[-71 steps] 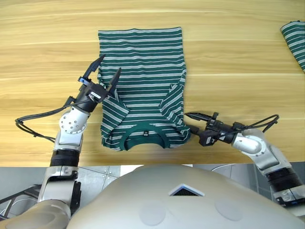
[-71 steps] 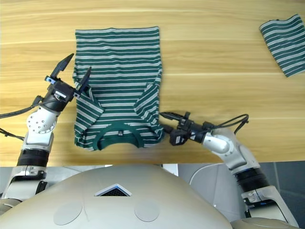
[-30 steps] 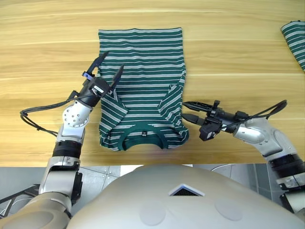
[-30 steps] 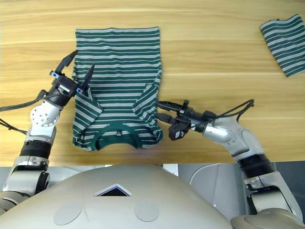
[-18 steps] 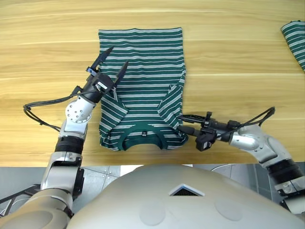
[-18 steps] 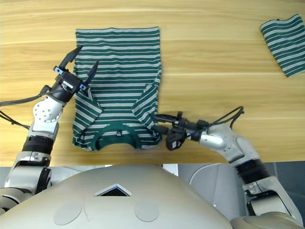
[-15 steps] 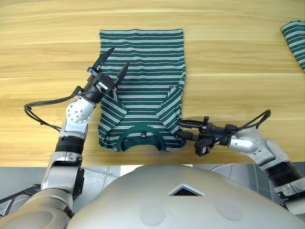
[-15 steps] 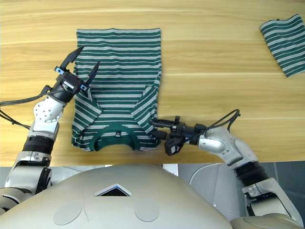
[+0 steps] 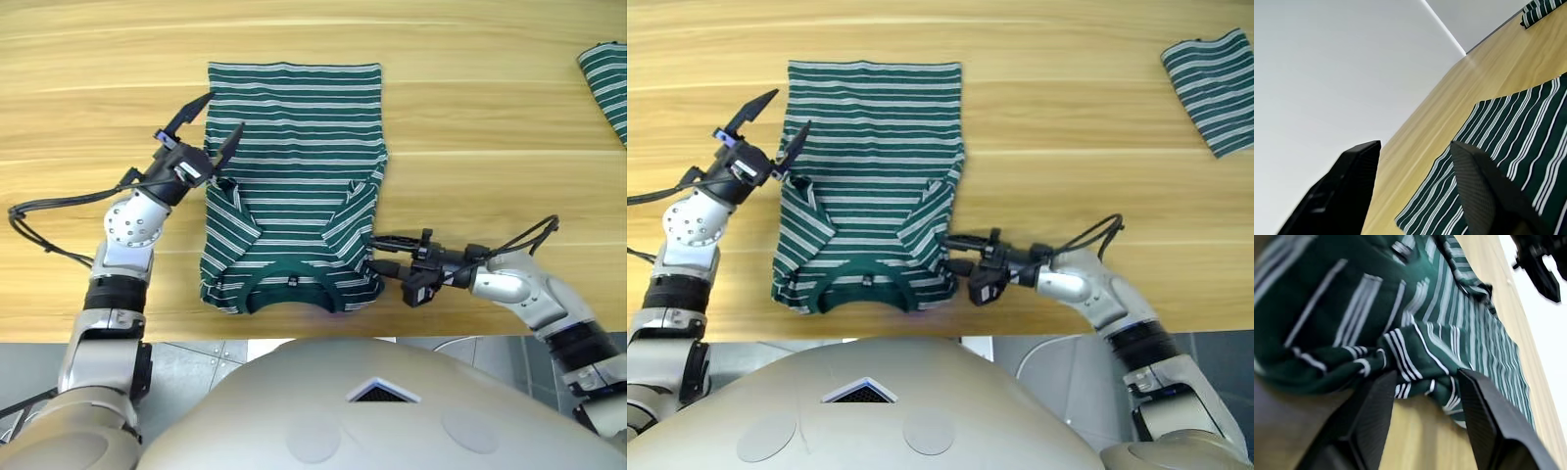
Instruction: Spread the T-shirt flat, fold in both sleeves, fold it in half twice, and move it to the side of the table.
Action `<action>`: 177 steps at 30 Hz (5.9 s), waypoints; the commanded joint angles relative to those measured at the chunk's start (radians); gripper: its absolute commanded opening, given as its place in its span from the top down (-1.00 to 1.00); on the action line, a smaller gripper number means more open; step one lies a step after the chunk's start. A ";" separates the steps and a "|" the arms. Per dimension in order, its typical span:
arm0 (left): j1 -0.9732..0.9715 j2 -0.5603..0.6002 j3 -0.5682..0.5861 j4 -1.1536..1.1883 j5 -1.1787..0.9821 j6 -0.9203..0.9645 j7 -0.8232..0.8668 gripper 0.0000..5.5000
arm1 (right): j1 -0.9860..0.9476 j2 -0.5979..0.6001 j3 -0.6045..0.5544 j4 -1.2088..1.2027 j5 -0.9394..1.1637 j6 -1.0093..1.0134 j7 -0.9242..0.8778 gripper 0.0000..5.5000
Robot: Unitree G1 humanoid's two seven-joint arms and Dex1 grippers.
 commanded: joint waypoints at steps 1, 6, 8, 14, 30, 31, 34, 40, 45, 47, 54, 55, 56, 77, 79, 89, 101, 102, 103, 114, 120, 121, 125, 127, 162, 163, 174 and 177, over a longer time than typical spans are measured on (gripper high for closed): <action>0.145 0.144 0.062 -0.145 -0.098 0.027 -0.101 0.03 | 0.043 -0.034 -0.061 -0.107 0.173 0.042 0.022 0.18; 0.512 0.323 0.220 -0.324 -0.043 0.084 -0.185 0.03 | 0.185 -0.135 -0.216 -0.241 0.206 0.085 0.034 0.18; 0.582 0.344 0.220 -0.401 -0.008 0.117 -0.216 0.03 | 0.234 -0.160 -0.257 -0.270 0.176 0.104 0.040 0.18; 0.550 0.361 0.054 -0.450 0.177 0.190 -0.321 0.03 | 0.265 -0.193 -0.252 -0.203 -0.050 0.110 0.043 0.18; 0.643 0.413 0.255 -0.653 -0.012 0.182 -0.326 0.03 | 0.109 -0.146 -0.081 -0.142 -0.087 0.059 0.085 0.18; 0.648 0.416 0.294 -0.653 -0.015 0.185 -0.324 0.03 | 0.107 -0.147 -0.078 -0.143 -0.088 0.058 0.086 0.18; 0.657 0.429 0.431 -0.603 -0.011 0.215 -0.330 0.03 | 0.112 -0.153 -0.072 -0.148 -0.080 0.062 0.090 0.18; 0.750 0.417 0.298 -0.457 0.157 0.210 -0.376 0.03 | 0.146 -0.183 -0.076 -0.194 -0.040 0.077 0.112 0.18; 0.782 0.433 0.164 -0.522 0.153 0.180 -0.440 0.03 | 0.103 -0.166 -0.064 -0.209 -0.025 0.086 0.142 0.18; 0.755 0.440 0.088 -0.542 0.152 0.171 -0.474 0.03 | 0.106 -0.166 -0.067 -0.217 -0.022 0.089 0.147 0.18; 0.636 0.437 -0.037 -0.504 0.141 0.163 -0.486 0.03 | 0.133 -0.174 -0.093 -0.236 -0.018 0.100 0.142 0.18; 0.616 0.436 -0.053 -0.491 0.146 0.161 -0.488 0.03 | 0.131 -0.173 -0.093 -0.233 -0.021 0.099 0.140 0.18; 0.599 0.436 -0.068 -0.479 0.150 0.159 -0.490 0.03 | 0.128 -0.171 -0.093 -0.231 -0.025 0.098 0.138 0.18; 0.537 0.427 -0.122 -0.504 0.085 0.183 -0.452 0.97 | 0.116 -0.222 -0.057 -0.247 0.115 0.074 0.248 0.16; 0.522 0.412 -0.118 -0.511 0.090 0.194 -0.435 0.97 | 0.097 -0.204 -0.040 -0.228 0.116 0.067 0.256 0.16; 0.488 0.378 -0.116 -0.509 0.104 0.213 -0.405 0.97 | 0.075 -0.162 -0.019 -0.181 0.104 0.049 0.245 0.16; 0.484 0.370 -0.106 -0.522 0.095 0.218 -0.389 0.97 | 0.059 -0.158 0.001 -0.160 0.115 0.027 0.268 0.63; 0.481 0.369 -0.106 -0.522 0.095 0.218 -0.389 0.97 | 0.058 -0.157 0.001 -0.160 0.117 0.027 0.269 0.67; 0.480 0.368 -0.105 -0.522 0.095 0.218 -0.388 0.97 | 0.058 -0.157 0.002 -0.159 0.117 0.027 0.269 0.75; 0.663 0.327 0.119 -0.620 -0.124 0.174 -0.294 0.97 | 0.062 -0.154 -0.125 -0.184 0.181 0.075 0.191 0.99; 0.772 0.263 0.107 -0.694 -0.114 0.179 -0.285 0.97 | 0.202 -0.182 -0.198 -0.299 0.258 0.127 0.182 0.99; 0.784 0.249 0.091 -0.709 -0.106 0.183 -0.287 0.97 | 0.221 -0.178 -0.203 -0.325 0.266 0.140 0.182 0.99; 0.882 0.207 0.073 -0.770 -0.077 0.194 -0.276 0.97 | 0.326 -0.184 -0.238 -0.413 0.308 0.184 0.183 0.99; 0.928 0.196 0.084 -0.789 -0.072 0.189 -0.271 0.97 | 0.370 -0.190 -0.264 -0.455 0.347 0.201 0.184 0.99; -0.157 -0.145 -0.001 0.088 0.145 0.384 0.161 0.97 | -0.722 0.457 -0.102 0.799 -0.121 0.234 -0.534 0.99; -0.165 -0.146 -0.003 0.107 0.147 0.382 0.166 0.97 | -0.740 0.467 -0.094 0.833 -0.127 0.231 -0.551 0.99; -0.272 -0.195 -0.013 0.349 0.137 0.400 0.223 0.60 | -0.898 0.558 -0.031 1.140 -0.177 0.272 -0.698 0.55; -0.342 -0.212 0.002 0.460 0.123 0.407 0.256 0.45 | -0.932 0.589 -0.040 1.186 -0.165 0.302 -0.724 0.38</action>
